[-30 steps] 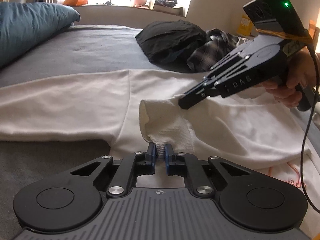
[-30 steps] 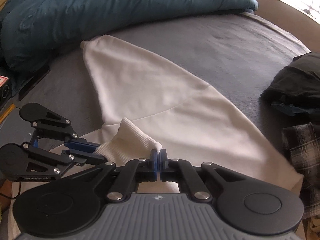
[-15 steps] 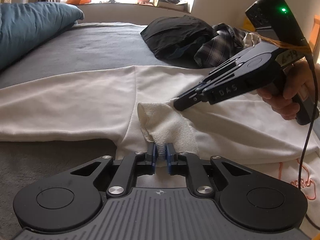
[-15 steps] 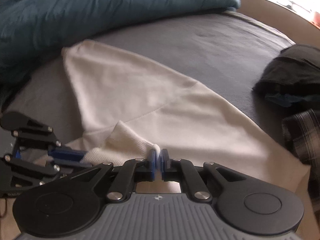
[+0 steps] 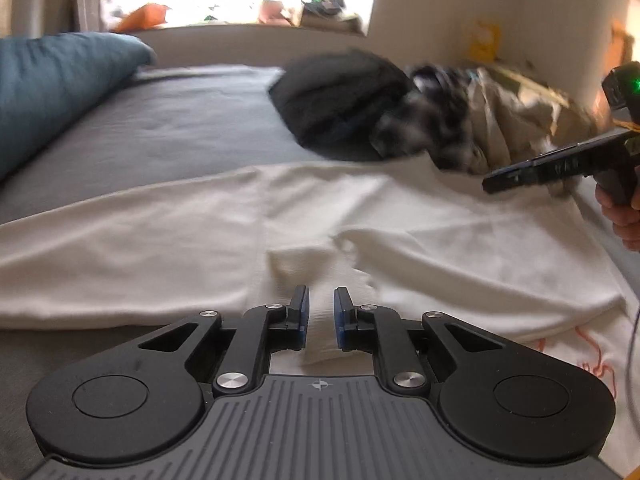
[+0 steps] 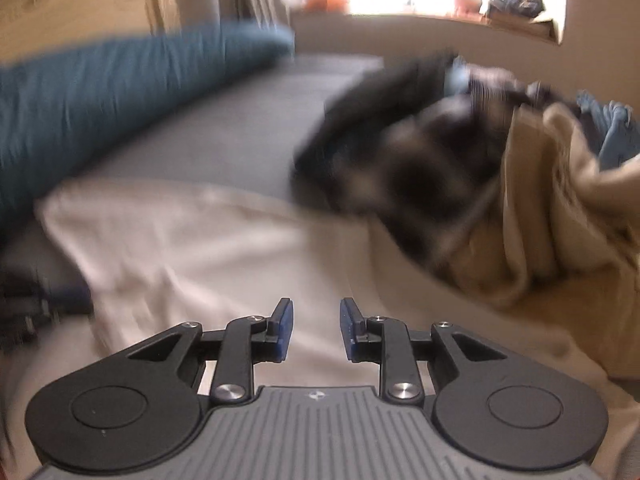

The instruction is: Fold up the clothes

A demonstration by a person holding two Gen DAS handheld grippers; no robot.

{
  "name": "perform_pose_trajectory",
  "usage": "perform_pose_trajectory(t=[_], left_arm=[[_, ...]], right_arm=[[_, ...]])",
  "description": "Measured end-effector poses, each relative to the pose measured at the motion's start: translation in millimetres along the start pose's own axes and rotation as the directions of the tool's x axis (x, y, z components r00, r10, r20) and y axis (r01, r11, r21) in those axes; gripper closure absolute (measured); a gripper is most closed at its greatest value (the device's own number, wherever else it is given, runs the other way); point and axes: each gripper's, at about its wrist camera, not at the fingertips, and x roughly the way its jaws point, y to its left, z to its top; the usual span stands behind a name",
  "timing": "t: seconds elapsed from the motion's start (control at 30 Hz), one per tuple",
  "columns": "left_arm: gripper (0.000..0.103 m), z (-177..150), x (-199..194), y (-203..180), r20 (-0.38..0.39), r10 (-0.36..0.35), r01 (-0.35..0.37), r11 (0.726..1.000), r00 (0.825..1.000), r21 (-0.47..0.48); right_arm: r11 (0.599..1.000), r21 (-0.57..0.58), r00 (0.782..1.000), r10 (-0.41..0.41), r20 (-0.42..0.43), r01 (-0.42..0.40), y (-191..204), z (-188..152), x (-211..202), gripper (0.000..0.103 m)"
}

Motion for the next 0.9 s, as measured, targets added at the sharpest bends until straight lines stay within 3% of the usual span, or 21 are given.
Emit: perform_pose_trajectory(t=[0.13,0.23,0.43,0.5,0.53,0.57,0.7,0.8,0.9], left_arm=[[0.09,-3,19,-1,-0.068,0.053,-0.054,0.998,0.996,-0.015],[0.09,-5,23,-1,-0.094,0.073,-0.075,0.997,0.993,-0.013],[0.089,-5,26,-3,-0.111,0.088,-0.086,0.996,0.99,0.016],[0.089,-6,26,-4,-0.109,0.09,-0.087,0.996,0.99,0.028],[0.089,-6,26,-4,-0.107,0.091,-0.087,0.996,0.99,0.036],[0.089,-7,26,-5,-0.104,0.091,-0.087,0.995,0.99,0.043],[0.089,-7,26,-5,-0.101,0.092,-0.087,0.995,0.991,0.056],[0.089,-8,27,-4,-0.099,0.092,-0.086,0.995,0.991,0.057],[0.089,-8,27,-6,-0.095,0.099,-0.092,0.993,0.991,0.075]], right_arm=[[0.989,-0.148,0.999,0.018,-0.049,-0.025,13,3,18,0.055],[0.962,-0.267,0.996,0.039,-0.079,-0.059,29,12,34,0.053],[0.929,-0.35,0.977,0.052,-0.206,-0.123,37,17,65,0.053],[0.927,-0.347,0.971,0.067,-0.228,-0.146,36,18,64,0.064],[0.921,-0.354,0.967,0.08,-0.241,-0.164,37,19,62,0.085],[0.912,-0.373,0.966,0.081,-0.247,-0.172,39,18,61,0.1],[0.89,-0.438,0.981,0.048,-0.186,-0.126,42,13,50,0.102],[0.912,-0.403,0.993,0.026,-0.119,-0.072,34,17,45,0.102],[0.926,-0.372,0.993,0.014,-0.12,-0.058,34,16,55,0.102]])
